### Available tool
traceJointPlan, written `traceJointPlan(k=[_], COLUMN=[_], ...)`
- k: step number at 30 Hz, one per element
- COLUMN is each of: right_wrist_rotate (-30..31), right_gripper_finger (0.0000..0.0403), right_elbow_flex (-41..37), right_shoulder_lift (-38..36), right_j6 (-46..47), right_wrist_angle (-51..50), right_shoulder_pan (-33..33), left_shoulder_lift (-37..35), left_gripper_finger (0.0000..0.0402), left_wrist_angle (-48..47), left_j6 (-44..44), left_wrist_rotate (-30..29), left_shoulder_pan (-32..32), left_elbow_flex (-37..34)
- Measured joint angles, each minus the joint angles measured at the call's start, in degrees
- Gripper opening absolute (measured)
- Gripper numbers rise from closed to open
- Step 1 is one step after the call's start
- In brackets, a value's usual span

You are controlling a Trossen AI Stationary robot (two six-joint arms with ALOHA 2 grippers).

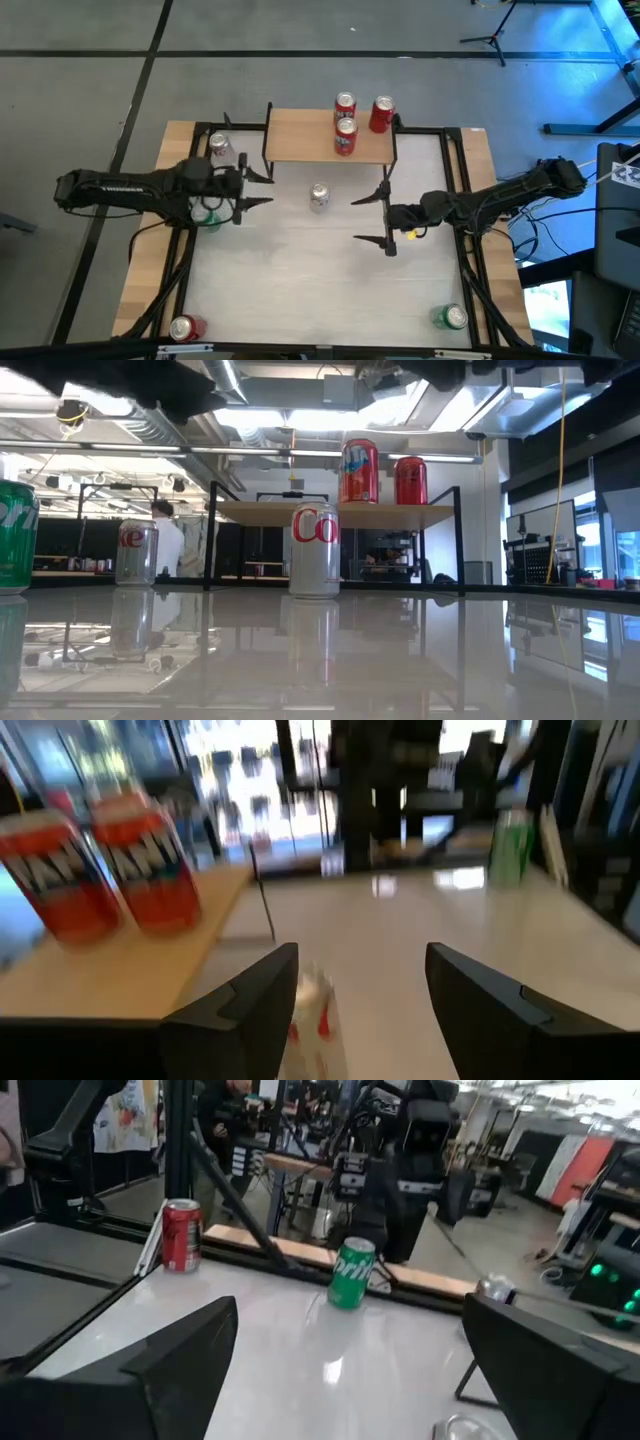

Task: Place canned beverage on shelf
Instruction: Put the red soda can on the shelf and align with the other red soda can

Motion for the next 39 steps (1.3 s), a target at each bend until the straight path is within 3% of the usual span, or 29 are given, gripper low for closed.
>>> traceJointPlan(k=[7, 19, 26, 32, 39], right_wrist_rotate=[-0.36, -4.97, -4.97, -5.7, -18.87], right_gripper_finger=[0.0383, 0.0383, 0.0383, 0.0383, 0.0383], right_elbow_flex=[0.31, 0.31, 0.31, 0.31, 0.3], right_shoulder_lift=[0.18, 0.17, 0.16, 0.15, 3.13], right_j6=[-0.44, -5.92, -5.9, -1.1, 7.7], right_wrist_angle=[2.25, 2.45, 2.65, 2.4, 4.98], right_shoulder_pan=[-0.02, -0.02, -0.02, 0.02, 1.62], left_shoulder_lift=[8.6, 23.93, 32.41, 37.73, 40.76], left_gripper_finger=[0.0208, 0.0208, 0.0208, 0.0208, 0.0208], left_wrist_angle=[-17.01, -27.55, -39.71, -47.91, -51.47], left_j6=[-1.15, -4.98, -18.01, -31.87, -57.47], left_wrist_rotate=[-5.95, -11.5, -17.26, -17.66, -13.35], left_shoulder_pan=[-5.12, -20.53, -30.96, -39.6, -48.97], left_elbow_flex=[13.42, 25.83, 35.78, 41.27, 43.51])
